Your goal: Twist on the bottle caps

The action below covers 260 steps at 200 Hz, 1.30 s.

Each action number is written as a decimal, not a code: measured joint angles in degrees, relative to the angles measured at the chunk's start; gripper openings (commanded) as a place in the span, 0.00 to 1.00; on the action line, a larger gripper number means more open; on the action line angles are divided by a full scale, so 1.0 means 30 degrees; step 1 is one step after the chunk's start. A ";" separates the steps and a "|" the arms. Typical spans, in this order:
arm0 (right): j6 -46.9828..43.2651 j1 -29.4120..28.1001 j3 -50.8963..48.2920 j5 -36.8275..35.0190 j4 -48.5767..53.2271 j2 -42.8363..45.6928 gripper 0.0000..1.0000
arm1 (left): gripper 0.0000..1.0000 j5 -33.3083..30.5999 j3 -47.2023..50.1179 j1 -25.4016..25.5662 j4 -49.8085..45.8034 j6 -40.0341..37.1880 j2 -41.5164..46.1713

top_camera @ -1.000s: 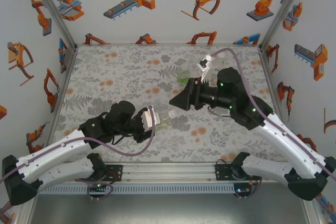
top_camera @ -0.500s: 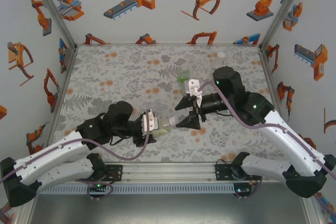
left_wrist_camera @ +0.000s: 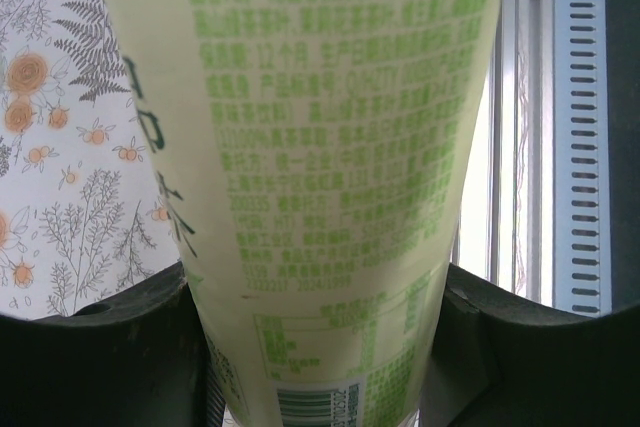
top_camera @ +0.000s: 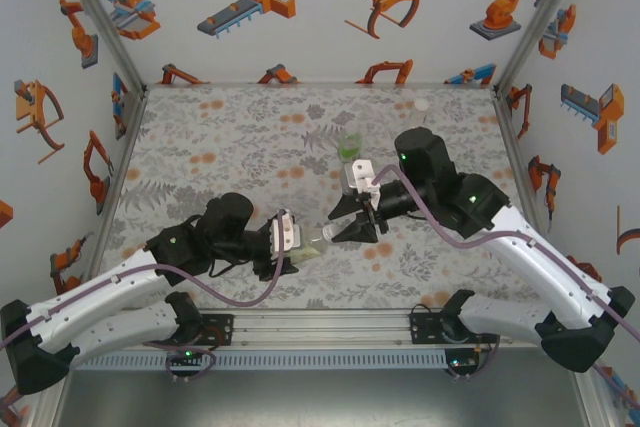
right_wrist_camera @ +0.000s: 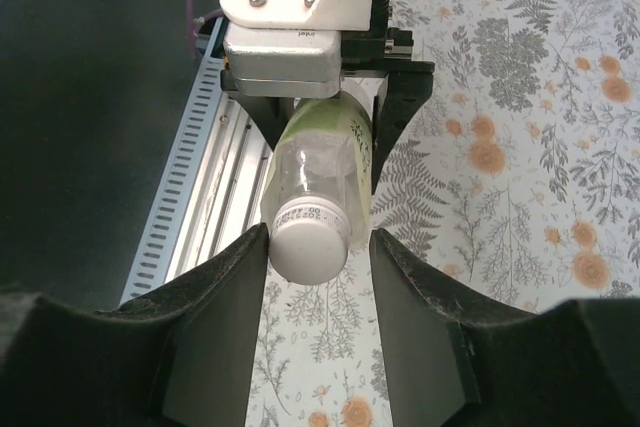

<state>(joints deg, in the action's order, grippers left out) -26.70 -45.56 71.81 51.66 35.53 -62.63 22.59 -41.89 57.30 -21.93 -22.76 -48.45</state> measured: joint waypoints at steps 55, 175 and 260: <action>0.0342 0.0000 -0.0583 0.0073 -0.0503 0.0066 0.20 | 0.00 -0.0153 0.0000 0.0000 -0.0335 0.0007 0.0000; 2.1187 -0.0095 -0.2557 -0.7788 -0.5107 0.0474 0.00 | 0.00 -0.4932 0.0197 -0.0007 0.0182 0.0488 0.0750; 3.1838 0.0328 -0.4918 -1.0010 -0.7621 -0.0299 0.50 | 0.00 -0.7759 0.1035 -0.0109 0.0233 0.0787 0.0750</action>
<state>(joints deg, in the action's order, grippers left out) 68.82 -44.58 57.06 21.63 12.67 -63.53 -0.69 -38.79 56.97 -21.23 -20.40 -46.19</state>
